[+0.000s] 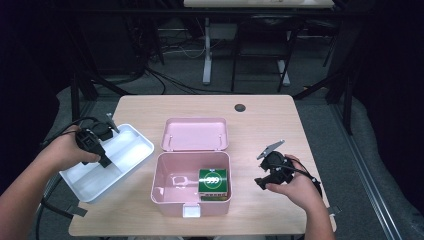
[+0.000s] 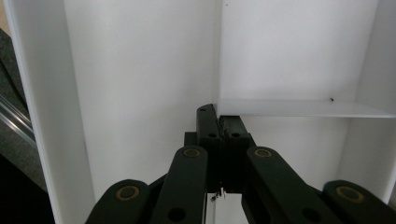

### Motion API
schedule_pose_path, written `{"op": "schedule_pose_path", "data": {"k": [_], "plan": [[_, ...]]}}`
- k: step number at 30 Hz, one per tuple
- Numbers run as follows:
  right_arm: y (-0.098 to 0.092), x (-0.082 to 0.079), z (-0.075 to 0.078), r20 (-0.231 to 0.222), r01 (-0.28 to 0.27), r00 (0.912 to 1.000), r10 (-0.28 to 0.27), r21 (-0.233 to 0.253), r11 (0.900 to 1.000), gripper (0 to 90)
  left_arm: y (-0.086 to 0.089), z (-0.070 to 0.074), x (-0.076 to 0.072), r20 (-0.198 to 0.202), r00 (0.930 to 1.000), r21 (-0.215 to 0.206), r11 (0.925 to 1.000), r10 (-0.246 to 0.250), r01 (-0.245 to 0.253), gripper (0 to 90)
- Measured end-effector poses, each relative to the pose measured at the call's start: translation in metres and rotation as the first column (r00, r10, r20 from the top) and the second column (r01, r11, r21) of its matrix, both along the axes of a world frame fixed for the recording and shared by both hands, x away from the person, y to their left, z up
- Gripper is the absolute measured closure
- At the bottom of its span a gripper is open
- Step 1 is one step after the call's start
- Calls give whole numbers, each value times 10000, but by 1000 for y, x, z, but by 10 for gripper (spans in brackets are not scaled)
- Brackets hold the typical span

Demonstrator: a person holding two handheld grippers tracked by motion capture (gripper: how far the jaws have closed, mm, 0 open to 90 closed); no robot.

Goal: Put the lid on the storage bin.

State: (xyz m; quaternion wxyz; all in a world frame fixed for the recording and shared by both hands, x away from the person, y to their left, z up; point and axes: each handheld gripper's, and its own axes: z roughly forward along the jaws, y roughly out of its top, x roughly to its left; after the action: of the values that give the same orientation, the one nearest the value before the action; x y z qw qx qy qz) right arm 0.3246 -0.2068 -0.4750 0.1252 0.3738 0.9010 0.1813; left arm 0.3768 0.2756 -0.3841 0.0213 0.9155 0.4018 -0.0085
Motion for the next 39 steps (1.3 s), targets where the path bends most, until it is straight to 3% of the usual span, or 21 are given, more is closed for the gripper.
{"op": "schedule_pose_path", "data": {"k": [5,9,15,20,21,23,28,29,31,32,33,34,36,37,39], "plan": [[1,0,-1,112,18,9999,-19,75,10000,328,-4,7,-2,212,9994,77,9996,-267,265,892],[1,1,-2,-43,1,10000,-1,-10,10000,329,-8,11,-3,466,9965,158,9975,-698,692,892],[1,1,-2,7,20,10000,-20,-12,10000,329,-27,22,-7,567,9796,272,9811,-1926,1914,892],[2,1,-3,-35,33,10000,-33,-40,10000,329,-45,24,-9,538,9662,492,9671,-2522,2497,892],[2,1,-3,-35,33,10000,-33,-40,10000,329,-45,24,-9,538,9662,492,9671,-2522,2497,892],[2,1,-4,-69,27,10000,-27,-7,10000,329,-54,27,-10,578,9547,410,9562,-2918,2898,892],[1,2,-4,-80,12,10000,-12,-24,10000,329,-74,30,-11,610,9354,394,9372,-3484,3465,892],[0,2,-4,-88,10,10000,-10,-14,10000,329,-74,30,-11,610,9354,394,9372,-3484,3465,892],[0,2,-5,13,25,10000,-25,78,10000,329,-87,29,-11,578,9224,418,9241,-3818,3799,892],[0,2,-5,13,25,10000,-25,78,10000,329,-87,29,-11,578,9224,418,9241,-3818,3799,892],[0,2,-6,-8,39,10000,-39,90,10000,329,-95,29,-11,563,9130,421,9146,-4041,4022,892],[0,2,-5,-111,33,9999,-33,-28,10000,329,-98,29,-10,565,9088,402,9104,-4135,4117,892],[0,2,-5,-141,13,9999,-12,19,10000,329,-102,28,-11,535,9055,387,9070,-4209,4193,892],[0,2,-5,-130,14,9999,-14,-6,10000,328,-110,26,-11,504,8954,433,8966,-4425,4407,892],[0,2,-5,-118,48,9999,-47,42,10000,328,-118,24,-11,498,8878,469,8889,-4576,4556,892]]}}
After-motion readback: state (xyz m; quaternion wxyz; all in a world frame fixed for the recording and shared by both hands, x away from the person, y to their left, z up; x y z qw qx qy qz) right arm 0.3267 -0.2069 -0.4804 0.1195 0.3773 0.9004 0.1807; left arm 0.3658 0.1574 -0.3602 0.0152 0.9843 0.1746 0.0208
